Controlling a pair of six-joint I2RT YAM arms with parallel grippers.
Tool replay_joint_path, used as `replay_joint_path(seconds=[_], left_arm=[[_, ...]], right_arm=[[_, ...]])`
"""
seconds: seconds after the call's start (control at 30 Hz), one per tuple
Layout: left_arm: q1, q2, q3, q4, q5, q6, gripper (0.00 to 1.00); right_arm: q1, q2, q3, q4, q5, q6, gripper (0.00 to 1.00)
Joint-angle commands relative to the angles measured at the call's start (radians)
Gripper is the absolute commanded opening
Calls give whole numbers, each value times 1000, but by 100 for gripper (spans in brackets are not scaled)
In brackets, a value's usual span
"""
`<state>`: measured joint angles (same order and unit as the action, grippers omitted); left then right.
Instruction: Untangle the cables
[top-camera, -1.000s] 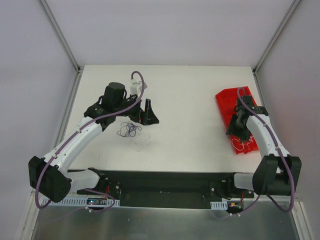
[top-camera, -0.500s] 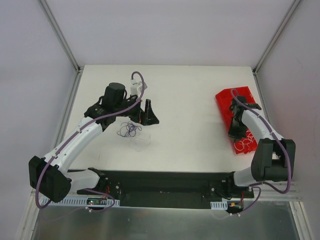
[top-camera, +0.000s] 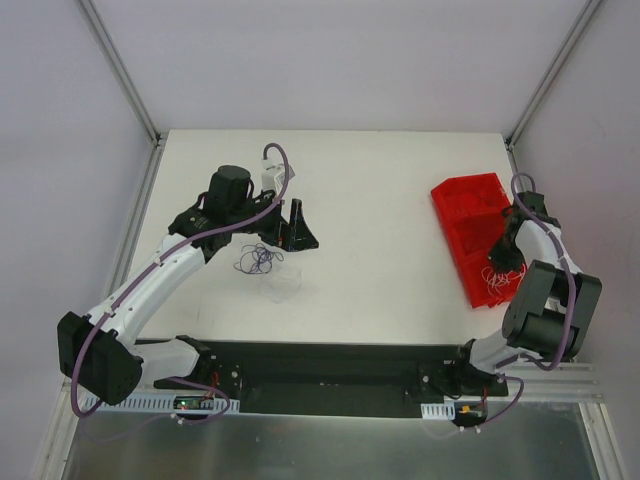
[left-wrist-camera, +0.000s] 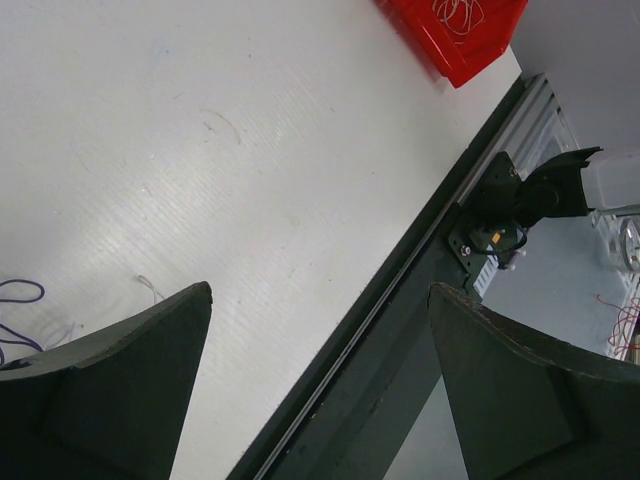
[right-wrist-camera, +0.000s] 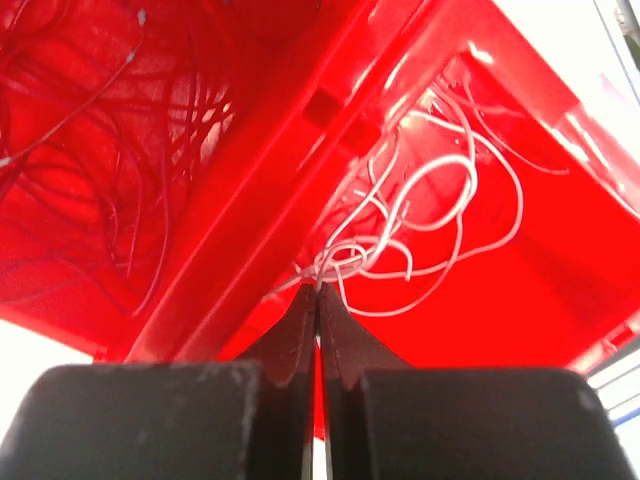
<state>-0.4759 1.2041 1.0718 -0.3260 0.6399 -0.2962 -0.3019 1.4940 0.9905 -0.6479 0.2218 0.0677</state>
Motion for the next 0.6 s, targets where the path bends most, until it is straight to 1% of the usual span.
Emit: replay_joint_path(seconds=[0.0, 0.1, 0.17, 0.2, 0.23, 0.33, 0.37, 0.4, 0.53, 0.57], left_arm=[[8, -6, -6, 25, 4, 8, 89], [10, -6, -4, 27, -6, 8, 88], [11, -3, -7, 27, -11, 5, 89], [13, 0, -7, 27, -17, 5, 88], [17, -3, -9, 27, -29, 3, 88], [36, -9, -10, 22, -60, -6, 88], [45, -12, -13, 24, -75, -12, 88], [54, -14, -15, 24, -89, -15, 88], [92, -29, -30, 22, -173, -27, 89], [102, -31, -33, 24, -195, -27, 90]], right_arm=[[-32, 34, -24, 128, -45, 23, 0], [-31, 25, -21, 128, -97, 33, 0], [-32, 3, -13, 100, -105, 41, 0], [-31, -9, -6, 76, -98, 43, 2], [-31, -40, -1, 59, -96, 41, 6], [-29, -124, -1, 10, -90, 41, 30], [-29, -153, -1, -7, -88, 40, 37], [-28, -175, 0, -27, -84, 34, 43], [-16, -273, 20, -88, -55, 4, 54], [-8, -296, 23, -90, -47, -5, 56]])
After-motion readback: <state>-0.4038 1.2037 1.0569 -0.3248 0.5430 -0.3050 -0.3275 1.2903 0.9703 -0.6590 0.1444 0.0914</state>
